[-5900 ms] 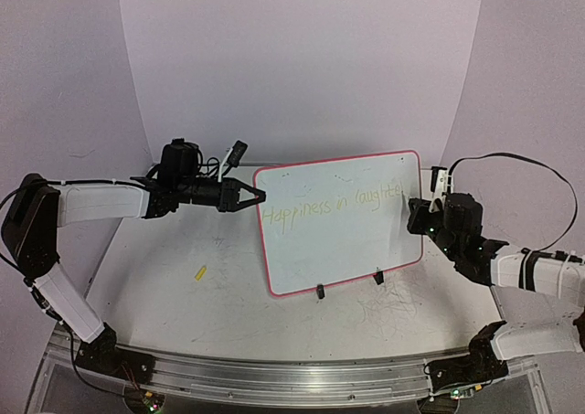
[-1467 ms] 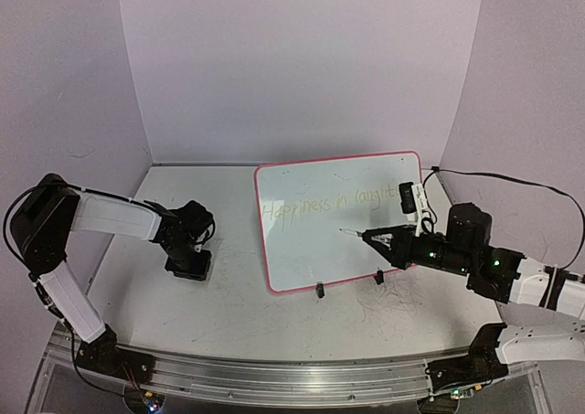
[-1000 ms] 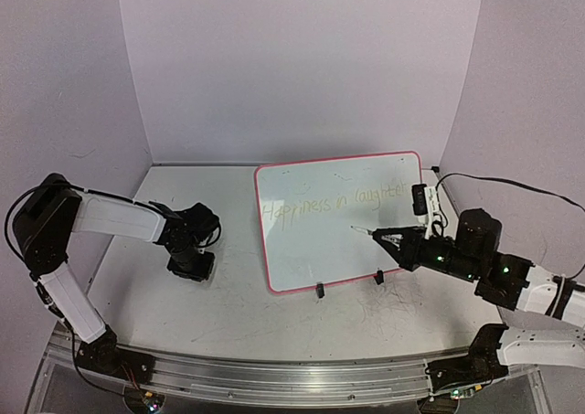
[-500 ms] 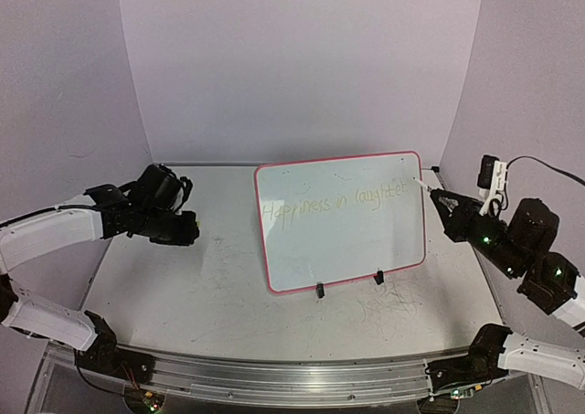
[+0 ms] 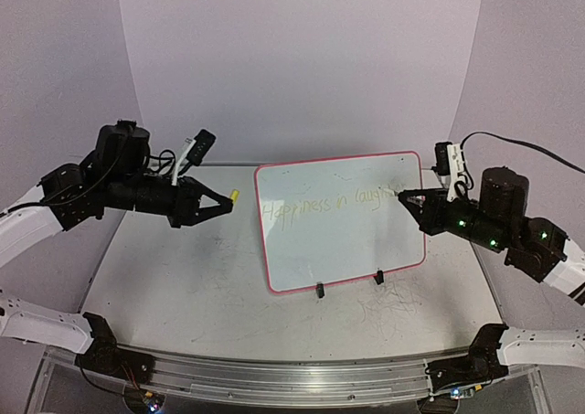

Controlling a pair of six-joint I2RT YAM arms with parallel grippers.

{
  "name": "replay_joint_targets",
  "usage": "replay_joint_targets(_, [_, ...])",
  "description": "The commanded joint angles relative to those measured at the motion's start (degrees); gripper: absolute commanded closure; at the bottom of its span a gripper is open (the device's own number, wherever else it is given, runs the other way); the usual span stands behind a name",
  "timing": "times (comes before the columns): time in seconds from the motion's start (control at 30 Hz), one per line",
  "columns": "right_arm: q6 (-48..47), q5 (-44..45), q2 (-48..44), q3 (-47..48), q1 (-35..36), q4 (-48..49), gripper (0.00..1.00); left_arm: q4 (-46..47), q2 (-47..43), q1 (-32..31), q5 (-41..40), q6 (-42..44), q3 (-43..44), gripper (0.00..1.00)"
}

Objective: Write a sentence on the whiteboard
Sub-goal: Insert the whiteboard marker without the cap into the pen cap.

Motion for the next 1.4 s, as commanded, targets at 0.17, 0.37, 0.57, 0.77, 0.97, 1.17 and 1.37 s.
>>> replay_joint_targets(0.17, [3.0, -16.0, 7.6, 5.7, 0.3, 0.3, 1.00, 3.1, 12.3, -10.7, -8.0, 20.6, 5.6, 1.00])
replay_joint_targets(0.37, [4.7, -32.9, 15.5, 4.2, 1.4, 8.8, 1.00, 5.6, 15.3, -17.7, -18.9, 27.0, 0.6, 1.00])
replay_joint_targets(0.57, [4.2, -39.3, 21.7, 4.5, 2.9, 11.5, 1.00, 10.5, 12.8, -19.8, -25.1, 28.8, -6.0, 1.00])
replay_joint_targets(0.77, [3.2, -40.4, 25.0, 6.1, 4.2, 11.6, 1.00, 12.2, 11.8, -20.5, -27.8, 29.6, -8.2, 1.00])
replay_joint_targets(0.97, [2.6, -39.6, 27.2, 7.9, 4.5, 11.1, 1.00, 12.8, 12.7, -20.5, -27.2, 29.5, -8.7, 1.00])
replay_joint_targets(1.17, [2.2, -38.8, 29.3, 9.3, 5.4, 11.0, 1.00, 13.0, 13.4, -20.5, -26.1, 29.2, -8.6, 1.00])
replay_joint_targets(1.37, [2.0, -38.2, 30.4, 9.9, 5.8, 10.9, 1.00, 13.2, 13.7, -20.6, -25.1, 29.0, -8.8, 1.00])
